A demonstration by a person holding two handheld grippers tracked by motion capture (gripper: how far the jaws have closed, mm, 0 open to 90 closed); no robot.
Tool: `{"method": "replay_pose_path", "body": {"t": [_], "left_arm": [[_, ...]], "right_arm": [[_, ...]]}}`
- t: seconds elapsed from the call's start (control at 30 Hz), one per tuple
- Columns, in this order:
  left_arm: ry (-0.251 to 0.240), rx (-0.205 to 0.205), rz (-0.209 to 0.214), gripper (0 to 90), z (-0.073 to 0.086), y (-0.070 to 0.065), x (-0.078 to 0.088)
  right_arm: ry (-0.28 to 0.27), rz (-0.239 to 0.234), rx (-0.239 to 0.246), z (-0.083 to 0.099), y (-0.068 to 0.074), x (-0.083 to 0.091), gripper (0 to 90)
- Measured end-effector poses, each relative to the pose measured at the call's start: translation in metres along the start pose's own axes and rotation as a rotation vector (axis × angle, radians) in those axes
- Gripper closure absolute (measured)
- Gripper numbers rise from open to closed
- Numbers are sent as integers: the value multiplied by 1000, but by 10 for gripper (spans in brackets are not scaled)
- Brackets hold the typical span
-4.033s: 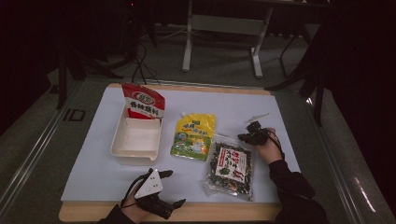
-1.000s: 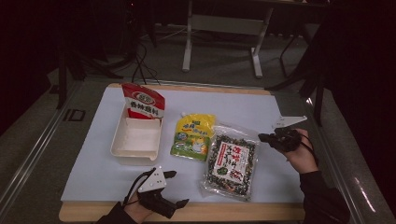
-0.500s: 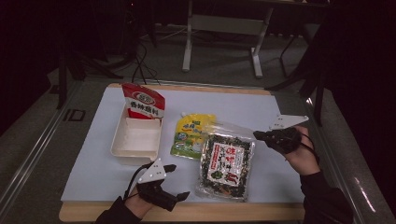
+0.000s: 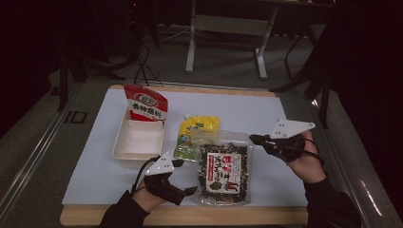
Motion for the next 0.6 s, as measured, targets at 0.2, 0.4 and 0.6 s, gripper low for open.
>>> {"method": "replay_pose_path", "body": {"t": [0.2, 0.4, 0.6], "left_arm": [[-8, 6, 16, 24, -1, 0, -3], [-8, 19, 19, 26, -1, 4, -8], [-16, 21, 74, 176, 0, 2, -14]], "right_arm": [[-43, -17, 50, -19, 15, 13, 899], [-74, -49, 97, -36, 30, 22, 900], [-92, -70, 139, -48, 44, 25, 899]]}}
Point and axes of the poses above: each handheld gripper's, and its own axes: x roughly backward along the jaws, z roughly out of its underside, y roughly to its left, the point moved 8 cm from there along -x, roughly forward along the jaws, and after that the axes turned 2 degrees about y, right-handed, at the moved point
